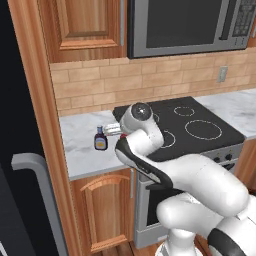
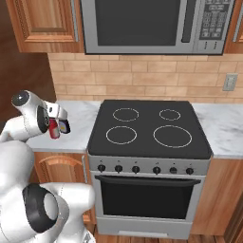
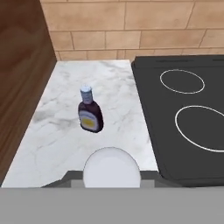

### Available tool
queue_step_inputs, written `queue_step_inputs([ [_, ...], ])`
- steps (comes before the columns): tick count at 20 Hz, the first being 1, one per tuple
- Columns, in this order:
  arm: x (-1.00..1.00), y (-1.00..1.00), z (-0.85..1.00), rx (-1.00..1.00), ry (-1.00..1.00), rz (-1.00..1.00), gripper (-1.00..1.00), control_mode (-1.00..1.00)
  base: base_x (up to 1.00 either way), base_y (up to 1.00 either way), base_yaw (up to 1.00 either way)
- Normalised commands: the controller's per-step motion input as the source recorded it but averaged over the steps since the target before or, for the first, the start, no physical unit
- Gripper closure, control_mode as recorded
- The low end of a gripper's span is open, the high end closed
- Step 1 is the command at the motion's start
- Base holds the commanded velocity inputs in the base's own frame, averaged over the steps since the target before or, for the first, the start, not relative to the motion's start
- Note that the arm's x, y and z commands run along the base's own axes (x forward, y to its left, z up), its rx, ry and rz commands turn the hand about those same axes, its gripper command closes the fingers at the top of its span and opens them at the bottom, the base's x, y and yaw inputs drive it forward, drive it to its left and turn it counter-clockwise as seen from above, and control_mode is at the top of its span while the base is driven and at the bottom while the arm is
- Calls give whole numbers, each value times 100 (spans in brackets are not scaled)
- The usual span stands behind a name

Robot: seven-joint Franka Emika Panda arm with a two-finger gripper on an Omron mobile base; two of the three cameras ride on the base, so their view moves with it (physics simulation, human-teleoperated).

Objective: Place the ketchup and condiment bottle from the counter to the top shelf of the fridge. If the existing items in the fridge are on the top shelf, move them to other shelves.

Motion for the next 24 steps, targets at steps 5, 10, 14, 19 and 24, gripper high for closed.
queue_step_inputs([
  [5, -100, -69, 99, 0, 1, 0, 100, -100, 0, 0, 0],
  [10, -100, -40, 92, 0, 0, 1, 100, -100, 0, 0, 0],
  [14, -100, -11, 88, -1, 0, 0, 100, -100, 0, 0, 0],
  [19, -100, -8, 80, -2, 1, 0, 100, -100, 0, 0, 0],
  [24, -99, -8, 59, 0, 3, 1, 100, -100, 0, 0, 0],
])
